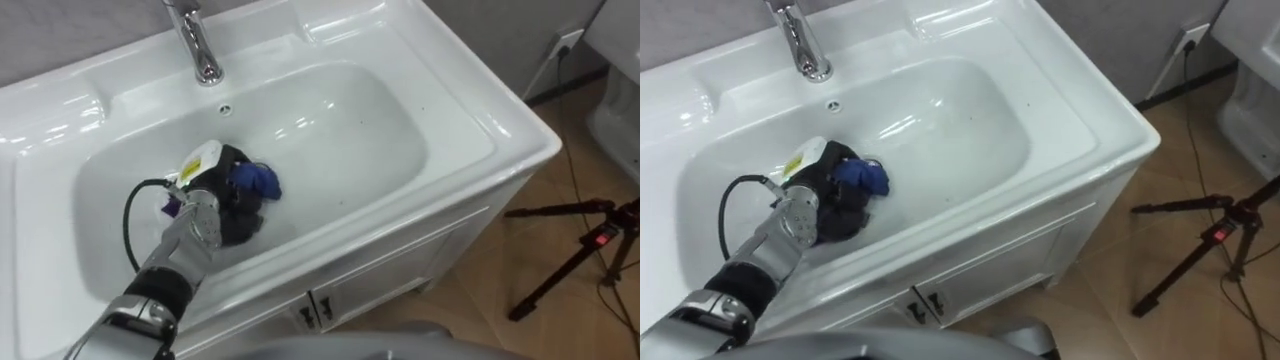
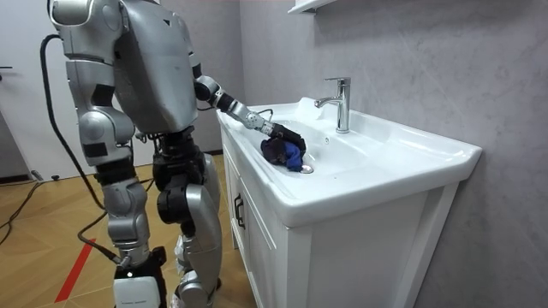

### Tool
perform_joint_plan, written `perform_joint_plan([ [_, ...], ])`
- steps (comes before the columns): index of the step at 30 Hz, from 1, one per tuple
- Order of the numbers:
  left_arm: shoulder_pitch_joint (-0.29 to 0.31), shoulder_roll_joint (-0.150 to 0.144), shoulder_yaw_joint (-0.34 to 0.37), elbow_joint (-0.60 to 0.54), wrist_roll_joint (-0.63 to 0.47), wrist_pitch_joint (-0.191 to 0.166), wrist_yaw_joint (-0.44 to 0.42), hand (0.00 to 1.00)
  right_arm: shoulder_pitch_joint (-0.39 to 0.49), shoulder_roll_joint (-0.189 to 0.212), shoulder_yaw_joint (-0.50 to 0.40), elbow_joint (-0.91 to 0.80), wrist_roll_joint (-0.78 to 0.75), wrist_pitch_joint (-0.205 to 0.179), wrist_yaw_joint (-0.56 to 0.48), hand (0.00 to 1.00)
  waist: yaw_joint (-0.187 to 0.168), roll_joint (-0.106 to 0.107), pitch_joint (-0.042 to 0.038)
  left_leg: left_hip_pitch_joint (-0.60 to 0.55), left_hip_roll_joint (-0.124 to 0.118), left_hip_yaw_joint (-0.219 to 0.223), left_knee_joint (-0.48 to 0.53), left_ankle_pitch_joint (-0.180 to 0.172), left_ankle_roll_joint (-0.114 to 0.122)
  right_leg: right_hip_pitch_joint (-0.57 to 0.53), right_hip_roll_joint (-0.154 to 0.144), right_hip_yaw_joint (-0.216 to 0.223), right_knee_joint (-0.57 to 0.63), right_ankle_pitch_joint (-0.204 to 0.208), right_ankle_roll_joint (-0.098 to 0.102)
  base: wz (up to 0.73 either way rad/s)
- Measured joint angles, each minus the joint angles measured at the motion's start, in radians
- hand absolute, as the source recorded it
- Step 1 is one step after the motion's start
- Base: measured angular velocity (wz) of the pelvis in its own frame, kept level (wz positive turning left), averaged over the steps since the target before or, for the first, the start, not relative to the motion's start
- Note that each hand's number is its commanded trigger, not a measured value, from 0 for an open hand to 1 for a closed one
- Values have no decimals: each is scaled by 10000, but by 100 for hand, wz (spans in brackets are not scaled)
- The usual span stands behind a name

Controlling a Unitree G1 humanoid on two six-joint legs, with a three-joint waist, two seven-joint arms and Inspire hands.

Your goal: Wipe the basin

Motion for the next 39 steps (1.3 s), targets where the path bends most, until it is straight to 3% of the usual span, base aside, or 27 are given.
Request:
perform_joint_plan([
  [8, 464, -6, 697, 206, 860, -423, 572, 100, -56, 0, -108, -278, -223, -13, -52, 0, 538, -21, 8, 102, -1, -42, 5, 1, 0, 143, 6, -13, -38, -3, -2, -1],
  [14, 950, -1, 1021, 184, 2133, -429, 1348, 100, -2, -33, -616, -423, -224, 18, -190, 0, 674, 175, 1, 142, 26, -71, -70, 1, -2, 274, 43, -41, -184, 22, -1, 0],
  [21, 1261, -2, 1355, 19, 2369, -712, 2004, 100, -111, -85, -802, -385, -170, -115, -367, 0, 1145, 287, -60, 172, 66, -236, -99, 5, -8, 281, 82, -28, -218, 53, -56, -5],
  [34, 1236, -2, 1402, -216, 2304, -847, 2431, 100, -615, -83, -786, -260, 64, -679, -616, 0, 1272, 303, -74, 122, 71, -525, -104, 6, -10, 391, 71, -298, -386, 43, -77, 7],
  [38, 1206, -2, 1573, -665, 2293, -900, 2595, 100, -619, -72, -769, -224, 224, -856, -605, 0, 1209, 269, -50, -129, 51, -738, -46, 6, -11, 309, 29, -515, -393, 43, -77, 18],
  [39, 1134, -1, 1637, -670, 2278, -921, 2611, 100, -623, -71, -767, -157, 212, -948, -609, 0, 1166, 213, -10, -180, 24, -855, 34, 6, -11, 296, -1, -593, -407, 41, -74, 22],
])
